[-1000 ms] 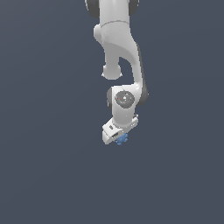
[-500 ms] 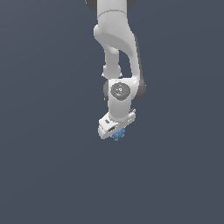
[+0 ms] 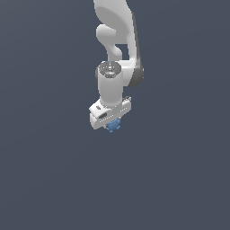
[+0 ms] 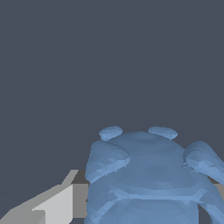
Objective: Pick up the object and move it to a goal position.
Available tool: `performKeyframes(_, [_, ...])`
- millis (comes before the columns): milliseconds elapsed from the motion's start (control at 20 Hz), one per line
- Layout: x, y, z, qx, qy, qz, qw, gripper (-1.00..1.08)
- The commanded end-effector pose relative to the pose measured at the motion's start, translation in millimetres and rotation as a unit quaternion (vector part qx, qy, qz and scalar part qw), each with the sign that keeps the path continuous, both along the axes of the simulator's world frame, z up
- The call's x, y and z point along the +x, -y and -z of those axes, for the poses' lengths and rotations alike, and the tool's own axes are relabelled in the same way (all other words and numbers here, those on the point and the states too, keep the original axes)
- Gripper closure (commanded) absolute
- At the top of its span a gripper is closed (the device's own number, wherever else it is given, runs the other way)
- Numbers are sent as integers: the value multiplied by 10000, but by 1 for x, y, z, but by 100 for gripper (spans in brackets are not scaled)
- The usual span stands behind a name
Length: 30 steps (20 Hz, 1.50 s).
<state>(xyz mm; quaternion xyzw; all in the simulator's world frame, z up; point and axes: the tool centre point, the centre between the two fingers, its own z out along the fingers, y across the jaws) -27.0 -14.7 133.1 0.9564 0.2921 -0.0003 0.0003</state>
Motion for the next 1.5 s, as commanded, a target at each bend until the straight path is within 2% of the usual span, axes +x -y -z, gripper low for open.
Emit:
performKeyframes(0, [-11, 13, -21, 0, 3, 1, 10000, 108])
performKeyframes(850, [-76, 104, -166, 17, 6, -3, 10000, 108])
performKeyframes(1150, [-88, 123, -195, 13, 4, -2, 10000, 108])
performKeyframes(1450, [-91, 129, -205, 10, 4, -2, 10000, 108])
